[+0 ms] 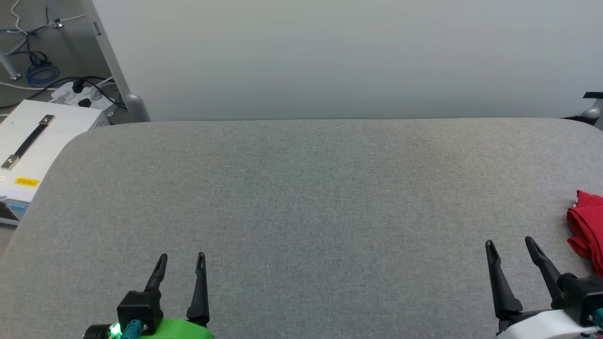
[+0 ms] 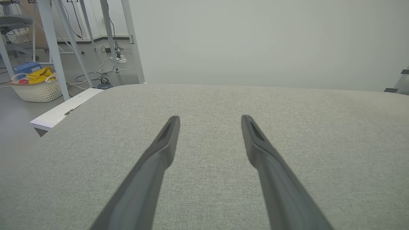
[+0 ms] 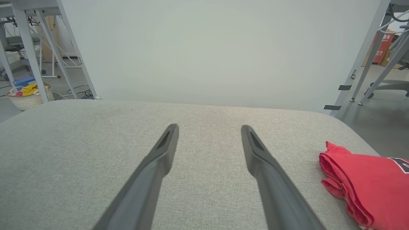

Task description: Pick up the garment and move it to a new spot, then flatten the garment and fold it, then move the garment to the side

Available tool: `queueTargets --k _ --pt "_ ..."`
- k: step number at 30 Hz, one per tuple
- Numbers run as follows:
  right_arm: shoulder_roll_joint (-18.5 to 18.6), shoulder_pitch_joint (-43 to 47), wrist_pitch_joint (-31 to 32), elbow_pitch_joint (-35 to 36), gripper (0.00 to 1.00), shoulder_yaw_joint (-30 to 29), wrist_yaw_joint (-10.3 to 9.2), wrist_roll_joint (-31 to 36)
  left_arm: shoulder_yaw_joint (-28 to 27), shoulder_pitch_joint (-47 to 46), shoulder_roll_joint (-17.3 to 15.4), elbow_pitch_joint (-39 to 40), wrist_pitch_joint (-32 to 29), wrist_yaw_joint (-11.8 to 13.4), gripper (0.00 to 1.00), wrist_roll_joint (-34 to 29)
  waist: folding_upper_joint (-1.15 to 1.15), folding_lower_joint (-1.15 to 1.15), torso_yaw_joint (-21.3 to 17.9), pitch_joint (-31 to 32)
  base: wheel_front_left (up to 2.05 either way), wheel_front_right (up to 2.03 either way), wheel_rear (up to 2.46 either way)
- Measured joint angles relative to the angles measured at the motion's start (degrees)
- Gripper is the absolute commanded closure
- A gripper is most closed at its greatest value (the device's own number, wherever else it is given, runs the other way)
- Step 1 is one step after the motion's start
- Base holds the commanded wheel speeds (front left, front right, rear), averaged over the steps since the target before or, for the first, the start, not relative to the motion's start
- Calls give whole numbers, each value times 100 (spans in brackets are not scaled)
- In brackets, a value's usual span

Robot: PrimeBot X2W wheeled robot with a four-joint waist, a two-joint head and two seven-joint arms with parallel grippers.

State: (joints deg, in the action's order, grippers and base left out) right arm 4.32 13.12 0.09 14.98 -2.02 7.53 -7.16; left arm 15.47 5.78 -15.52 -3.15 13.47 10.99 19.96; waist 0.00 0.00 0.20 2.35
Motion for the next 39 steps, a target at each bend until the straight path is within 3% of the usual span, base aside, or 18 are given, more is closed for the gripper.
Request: queueTargets --k 15,16,39 --pt "24 -3 -94 -38 0 18 0 51 14 -7 -60 -4 -12 2 0 4 0 0 -33 -87 0 0 0" --pt "22 -3 -87 -41 100 18 0 51 15 -7 -60 -3 -12 2 100 3 0 0 -33 -88 0 0 0" --pt "1 -99 -78 -245 100 34 0 114 -181 -18 115 22 -200 -135 100 -255 0 0 -32 -112 0 0 0"
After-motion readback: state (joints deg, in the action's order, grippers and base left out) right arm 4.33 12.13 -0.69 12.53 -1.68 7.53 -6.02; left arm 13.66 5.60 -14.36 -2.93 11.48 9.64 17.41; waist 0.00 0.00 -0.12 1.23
